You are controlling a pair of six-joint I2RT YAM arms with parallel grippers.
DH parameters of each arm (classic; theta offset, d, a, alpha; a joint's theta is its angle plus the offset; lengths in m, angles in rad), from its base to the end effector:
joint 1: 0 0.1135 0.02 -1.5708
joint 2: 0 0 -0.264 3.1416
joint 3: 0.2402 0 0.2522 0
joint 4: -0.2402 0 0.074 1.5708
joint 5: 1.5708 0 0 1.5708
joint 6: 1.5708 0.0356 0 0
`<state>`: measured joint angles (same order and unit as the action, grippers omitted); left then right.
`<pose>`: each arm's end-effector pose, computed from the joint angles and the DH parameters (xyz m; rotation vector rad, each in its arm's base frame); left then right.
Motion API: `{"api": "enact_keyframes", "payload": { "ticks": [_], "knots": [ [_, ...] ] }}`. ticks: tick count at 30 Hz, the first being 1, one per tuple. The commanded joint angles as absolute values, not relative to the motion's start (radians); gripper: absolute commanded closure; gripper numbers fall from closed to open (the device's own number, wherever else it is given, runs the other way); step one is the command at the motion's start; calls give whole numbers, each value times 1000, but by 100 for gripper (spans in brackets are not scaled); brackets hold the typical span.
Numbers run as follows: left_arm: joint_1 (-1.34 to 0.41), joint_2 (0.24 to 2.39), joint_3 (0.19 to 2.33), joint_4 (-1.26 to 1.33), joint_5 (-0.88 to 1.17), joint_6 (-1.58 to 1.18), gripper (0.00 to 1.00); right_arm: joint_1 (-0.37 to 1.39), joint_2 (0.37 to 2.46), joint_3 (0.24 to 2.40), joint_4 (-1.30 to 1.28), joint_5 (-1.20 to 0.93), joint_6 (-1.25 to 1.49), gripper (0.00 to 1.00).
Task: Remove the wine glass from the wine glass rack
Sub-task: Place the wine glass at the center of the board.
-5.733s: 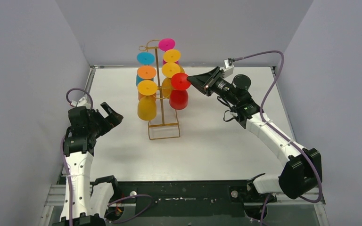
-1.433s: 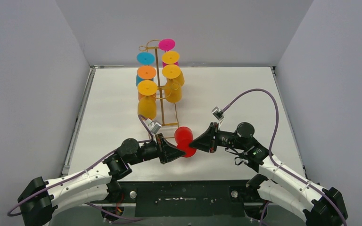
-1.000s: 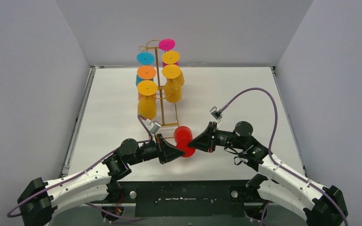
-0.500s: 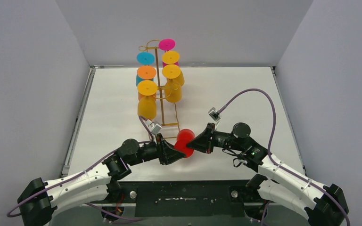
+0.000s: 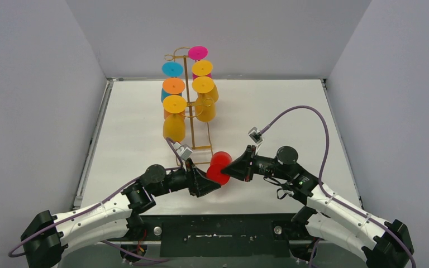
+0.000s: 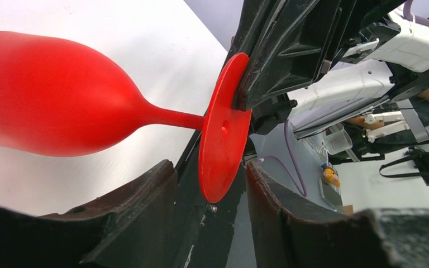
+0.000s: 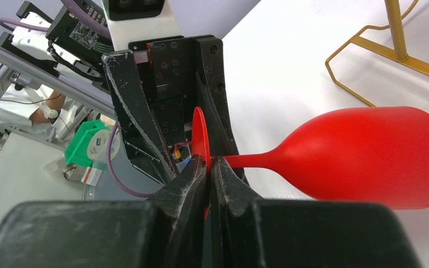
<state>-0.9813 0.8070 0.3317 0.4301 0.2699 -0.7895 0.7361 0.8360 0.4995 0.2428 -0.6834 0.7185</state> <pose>0.0982 -0.1639 0.2405 0.4158 1.8169 -1.5265 0.1296 0.1477 0.2756 -0.6123 1.8357 1.6035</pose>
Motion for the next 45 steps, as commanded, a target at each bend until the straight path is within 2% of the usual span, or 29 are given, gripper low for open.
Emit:
{"api": "enact_keyframes", "payload": {
  "ticks": [1, 6, 13, 16, 17, 27, 29, 35, 38, 43, 45],
  "knots": [
    [-987, 796, 359, 444, 259, -789, 51, 748, 798, 534, 294, -650, 703, 100],
    [-987, 800, 351, 458, 255, -806, 50, 750, 787, 530, 297, -639, 699, 100],
    [-987, 871, 333, 604, 283, -870, 50, 750, 774, 528, 310, -611, 693, 100],
    [-986, 881, 328, 644, 295, -889, 61, 750, 768, 521, 331, -602, 701, 100],
    [-987, 878, 323, 655, 297, -892, 63, 751, 769, 520, 334, -604, 703, 100],
    [-986, 784, 289, 657, 212, -899, 63, 751, 767, 513, 325, -624, 704, 100],
    [-985, 774, 284, 662, 203, -896, 69, 752, 773, 519, 324, -645, 707, 100],
    [-986, 812, 291, 704, 240, -891, 100, 759, 776, 511, 319, -674, 713, 100],
    [-987, 816, 294, 699, 263, -885, 100, 760, 772, 500, 332, -657, 718, 100],
    [-987, 773, 255, 727, 267, -837, 100, 760, 787, 544, 277, -641, 711, 70],
    [-987, 757, 259, 699, 267, -801, 100, 759, 782, 573, 216, -615, 690, 50]
  ]
}}
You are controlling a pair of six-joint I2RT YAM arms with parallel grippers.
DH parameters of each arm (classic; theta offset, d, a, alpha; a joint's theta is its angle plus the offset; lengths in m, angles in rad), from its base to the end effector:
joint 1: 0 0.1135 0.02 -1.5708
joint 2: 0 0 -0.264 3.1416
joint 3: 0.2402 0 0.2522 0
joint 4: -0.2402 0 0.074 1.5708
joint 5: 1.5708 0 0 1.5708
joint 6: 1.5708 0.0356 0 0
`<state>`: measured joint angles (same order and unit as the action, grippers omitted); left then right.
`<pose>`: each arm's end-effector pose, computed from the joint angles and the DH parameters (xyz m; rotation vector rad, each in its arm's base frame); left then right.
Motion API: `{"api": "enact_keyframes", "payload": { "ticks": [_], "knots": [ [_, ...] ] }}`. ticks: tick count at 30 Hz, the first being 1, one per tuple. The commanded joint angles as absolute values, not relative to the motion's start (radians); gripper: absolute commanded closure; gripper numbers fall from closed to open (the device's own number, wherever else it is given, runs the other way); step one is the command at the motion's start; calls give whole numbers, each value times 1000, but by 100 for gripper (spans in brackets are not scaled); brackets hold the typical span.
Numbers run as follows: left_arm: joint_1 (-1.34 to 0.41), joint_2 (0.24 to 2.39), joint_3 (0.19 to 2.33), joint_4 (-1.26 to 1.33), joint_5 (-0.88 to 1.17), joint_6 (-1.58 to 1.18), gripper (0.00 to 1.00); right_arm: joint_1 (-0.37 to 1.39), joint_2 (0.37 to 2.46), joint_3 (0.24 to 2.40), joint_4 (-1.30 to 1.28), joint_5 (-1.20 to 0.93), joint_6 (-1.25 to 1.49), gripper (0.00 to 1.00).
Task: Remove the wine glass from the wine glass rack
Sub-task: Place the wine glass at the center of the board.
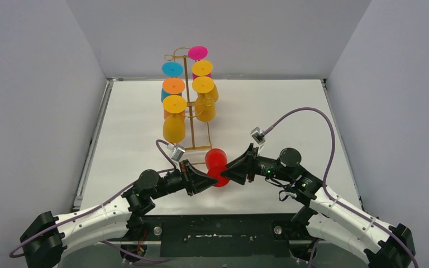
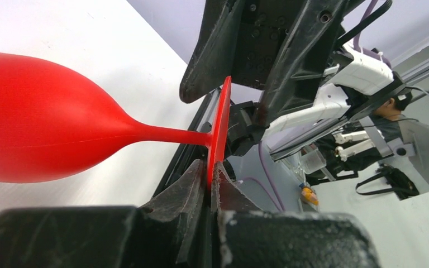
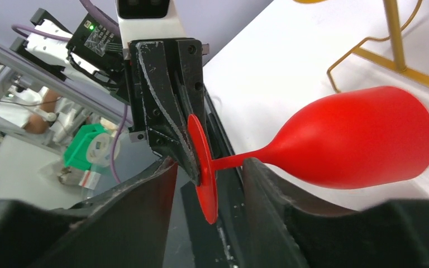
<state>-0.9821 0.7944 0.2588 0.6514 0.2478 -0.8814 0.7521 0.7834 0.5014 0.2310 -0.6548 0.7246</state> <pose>0.0949 -0.1579 0.2410 0.3208 1.6742 -1.6473 0.1218 0.1436 0.2841 -0.6053 1.7911 1.6027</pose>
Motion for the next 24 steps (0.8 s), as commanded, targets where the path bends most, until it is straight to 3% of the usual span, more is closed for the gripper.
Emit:
{"api": "enact_keyframes", "payload": {
  "ticks": [1, 7, 10, 14, 19, 24],
  "knots": [
    [-987, 750, 261, 685, 267, -783, 100, 759, 775, 588, 188, -598, 680, 44],
    [-986, 718, 239, 673, 282, -722, 100, 756, 734, 688, 28, -437, 614, 22],
    [-986, 705, 204, 723, 313, -708, 100, 751, 747, 753, -72, -353, 579, 16],
    [-987, 707, 85, 983, 390, -694, 100, 727, 812, 846, -266, -167, 593, 13],
    [-986, 678, 58, 955, 433, -599, 100, 672, 794, 772, -190, -244, 612, 11],
    [-989, 679, 35, 988, 536, -533, 100, 533, 815, 739, -122, -450, 652, 9]
  ]
}}
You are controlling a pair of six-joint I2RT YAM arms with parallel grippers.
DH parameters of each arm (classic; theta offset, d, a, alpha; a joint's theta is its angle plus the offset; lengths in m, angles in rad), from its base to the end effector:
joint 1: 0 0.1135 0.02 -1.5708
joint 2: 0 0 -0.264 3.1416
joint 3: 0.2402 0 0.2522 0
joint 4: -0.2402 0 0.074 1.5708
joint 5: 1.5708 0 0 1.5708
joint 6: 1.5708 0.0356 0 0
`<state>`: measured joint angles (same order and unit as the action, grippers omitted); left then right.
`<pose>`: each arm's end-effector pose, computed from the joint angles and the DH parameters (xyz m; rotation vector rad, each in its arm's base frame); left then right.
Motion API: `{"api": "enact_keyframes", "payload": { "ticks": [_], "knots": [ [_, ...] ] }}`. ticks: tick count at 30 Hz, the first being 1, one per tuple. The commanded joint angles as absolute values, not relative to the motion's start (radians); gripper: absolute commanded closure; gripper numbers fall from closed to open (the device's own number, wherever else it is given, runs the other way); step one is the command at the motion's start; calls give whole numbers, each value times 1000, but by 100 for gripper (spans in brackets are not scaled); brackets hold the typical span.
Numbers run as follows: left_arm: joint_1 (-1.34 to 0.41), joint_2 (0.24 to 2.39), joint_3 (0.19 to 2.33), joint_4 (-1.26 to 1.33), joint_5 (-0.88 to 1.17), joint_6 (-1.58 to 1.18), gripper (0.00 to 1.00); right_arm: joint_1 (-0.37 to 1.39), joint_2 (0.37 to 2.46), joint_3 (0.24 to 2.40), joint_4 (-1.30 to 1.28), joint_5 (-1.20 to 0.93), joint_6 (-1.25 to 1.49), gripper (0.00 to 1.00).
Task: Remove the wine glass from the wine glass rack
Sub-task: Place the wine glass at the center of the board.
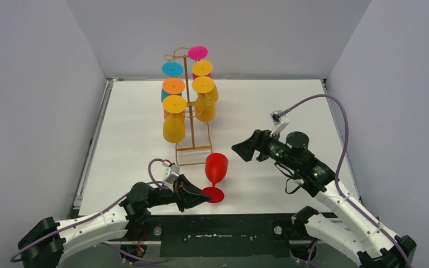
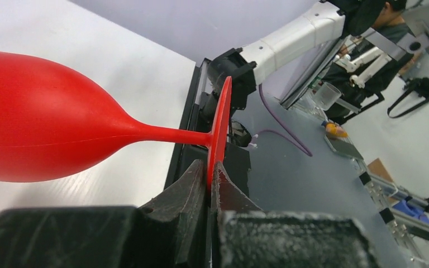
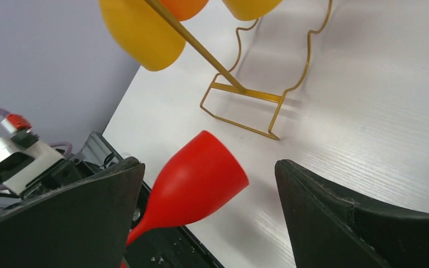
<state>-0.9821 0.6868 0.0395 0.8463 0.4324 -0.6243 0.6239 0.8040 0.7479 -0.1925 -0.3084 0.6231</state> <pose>0.0718 -0.1344 0.2021 0.6832 1.4471 -1.5945 0.1474 0.1194 0.3232 -0.2369 1.9533 1.1337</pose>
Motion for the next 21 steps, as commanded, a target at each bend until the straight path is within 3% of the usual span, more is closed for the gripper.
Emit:
{"api": "enact_keyframes", "payload": {
  "ticks": [1, 11, 16, 21],
  "knots": [
    [-989, 687, 23, 1034, 556, -528, 100, 513, 843, 739, -118, -494, 655, 9],
    [-989, 796, 117, 1113, 702, -432, 100, 431, 924, 756, -36, -764, 697, 14],
    [-987, 808, 79, 1266, 733, -425, 100, 377, 1007, 753, 54, -996, 757, 32],
    [-988, 787, 85, 1217, 783, -381, 100, 378, 982, 796, -23, -1041, 717, 37]
  ]
}}
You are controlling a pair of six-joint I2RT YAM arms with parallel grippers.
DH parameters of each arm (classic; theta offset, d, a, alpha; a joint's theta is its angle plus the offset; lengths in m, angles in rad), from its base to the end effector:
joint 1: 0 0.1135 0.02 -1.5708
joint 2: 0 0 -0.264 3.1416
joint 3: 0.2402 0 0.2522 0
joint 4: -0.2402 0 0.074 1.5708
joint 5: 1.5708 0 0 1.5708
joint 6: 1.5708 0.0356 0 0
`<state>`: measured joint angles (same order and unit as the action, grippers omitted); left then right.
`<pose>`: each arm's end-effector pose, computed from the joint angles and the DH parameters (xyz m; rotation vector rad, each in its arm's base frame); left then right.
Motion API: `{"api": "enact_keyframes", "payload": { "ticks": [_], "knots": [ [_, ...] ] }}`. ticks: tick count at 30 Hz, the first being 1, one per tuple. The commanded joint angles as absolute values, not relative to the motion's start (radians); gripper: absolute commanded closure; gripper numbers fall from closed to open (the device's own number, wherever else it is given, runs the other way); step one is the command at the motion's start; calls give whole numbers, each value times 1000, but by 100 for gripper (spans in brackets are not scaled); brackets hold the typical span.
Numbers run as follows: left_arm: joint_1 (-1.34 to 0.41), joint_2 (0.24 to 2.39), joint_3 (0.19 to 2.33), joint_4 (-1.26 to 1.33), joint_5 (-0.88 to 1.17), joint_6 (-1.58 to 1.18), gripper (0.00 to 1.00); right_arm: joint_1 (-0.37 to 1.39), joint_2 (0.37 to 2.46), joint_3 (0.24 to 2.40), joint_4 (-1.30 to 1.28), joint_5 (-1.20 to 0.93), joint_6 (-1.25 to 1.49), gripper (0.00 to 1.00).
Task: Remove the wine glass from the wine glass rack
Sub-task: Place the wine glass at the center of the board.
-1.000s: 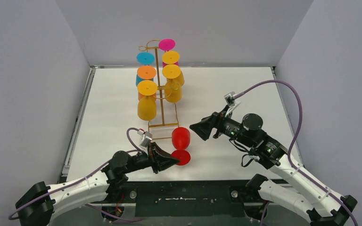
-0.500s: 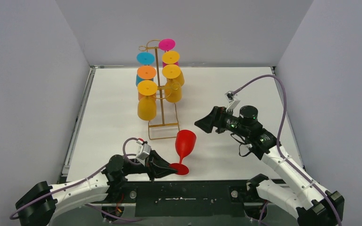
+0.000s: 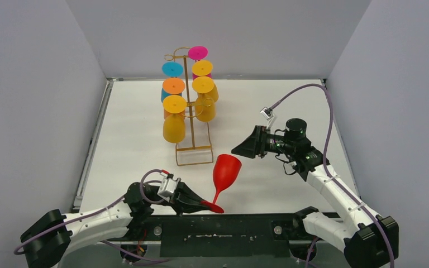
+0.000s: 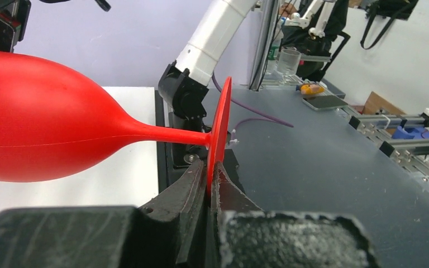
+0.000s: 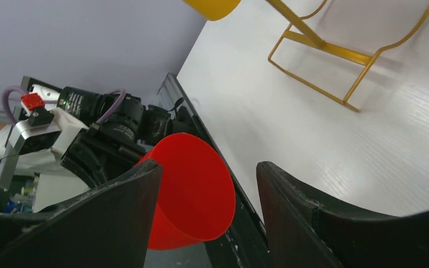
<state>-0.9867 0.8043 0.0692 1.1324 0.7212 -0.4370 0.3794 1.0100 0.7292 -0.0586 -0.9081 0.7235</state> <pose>0.0641 -0.1395 0.2229 1.0411 1.0299 -1.6153 0.1958 0.1083 0.2949 -0.3367 2.0813 1.5671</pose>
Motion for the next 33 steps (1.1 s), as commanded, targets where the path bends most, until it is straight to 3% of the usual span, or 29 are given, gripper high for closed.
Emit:
{"api": "enact_keyframes", "payload": {
  "ticks": [1, 8, 17, 22, 33],
  "knots": [
    [-988, 783, 86, 1219, 792, -372, 100, 380, 987, 795, -14, -1067, 730, 38],
    [-988, 764, 97, 1191, 820, -307, 100, 384, 960, 765, 237, -1189, 915, 45],
    [-988, 750, 124, 1168, 871, -283, 100, 475, 986, 770, 222, -1215, 908, 48],
    [-988, 732, 123, 1161, 872, -290, 100, 556, 990, 815, 193, -1207, 867, 54],
    [-989, 694, 163, 1036, 881, -260, 100, 559, 959, 859, 96, -1225, 810, 76]
  ]
}}
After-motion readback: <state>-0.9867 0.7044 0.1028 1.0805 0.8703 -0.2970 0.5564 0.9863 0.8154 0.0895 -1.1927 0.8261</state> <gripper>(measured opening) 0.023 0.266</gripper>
